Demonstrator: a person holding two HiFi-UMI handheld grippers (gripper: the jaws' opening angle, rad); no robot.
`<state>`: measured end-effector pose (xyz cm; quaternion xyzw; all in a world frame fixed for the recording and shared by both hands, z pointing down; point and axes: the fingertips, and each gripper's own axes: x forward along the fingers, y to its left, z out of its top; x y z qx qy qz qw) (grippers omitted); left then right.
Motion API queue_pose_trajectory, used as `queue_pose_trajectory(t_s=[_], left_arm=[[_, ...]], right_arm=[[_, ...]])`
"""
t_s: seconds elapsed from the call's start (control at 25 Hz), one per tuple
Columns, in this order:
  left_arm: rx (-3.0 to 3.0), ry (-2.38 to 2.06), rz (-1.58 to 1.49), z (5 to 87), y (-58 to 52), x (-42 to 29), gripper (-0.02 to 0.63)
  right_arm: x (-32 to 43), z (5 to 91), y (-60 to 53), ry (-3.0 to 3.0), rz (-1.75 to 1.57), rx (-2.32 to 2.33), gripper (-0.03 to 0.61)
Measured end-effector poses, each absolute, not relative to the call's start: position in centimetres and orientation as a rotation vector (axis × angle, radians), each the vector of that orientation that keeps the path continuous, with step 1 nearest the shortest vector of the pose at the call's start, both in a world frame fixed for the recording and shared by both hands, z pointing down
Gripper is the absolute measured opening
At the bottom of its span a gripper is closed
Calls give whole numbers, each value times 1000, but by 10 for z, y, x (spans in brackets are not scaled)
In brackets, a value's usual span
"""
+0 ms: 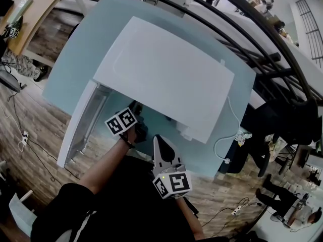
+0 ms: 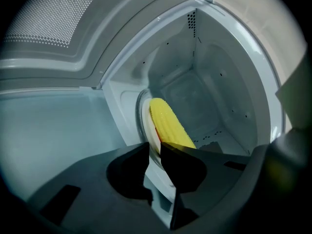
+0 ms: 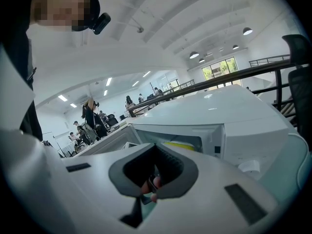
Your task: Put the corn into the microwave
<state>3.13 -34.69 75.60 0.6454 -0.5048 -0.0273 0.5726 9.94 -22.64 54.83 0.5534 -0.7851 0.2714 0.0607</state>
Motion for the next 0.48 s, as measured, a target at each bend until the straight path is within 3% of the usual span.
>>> queue_pose_trajectory(t_s=[0.48], left_arm=[[1559, -1168, -31, 752, -341, 23, 104]], right_arm=[[96, 543, -224, -2380, 801, 1705, 9]])
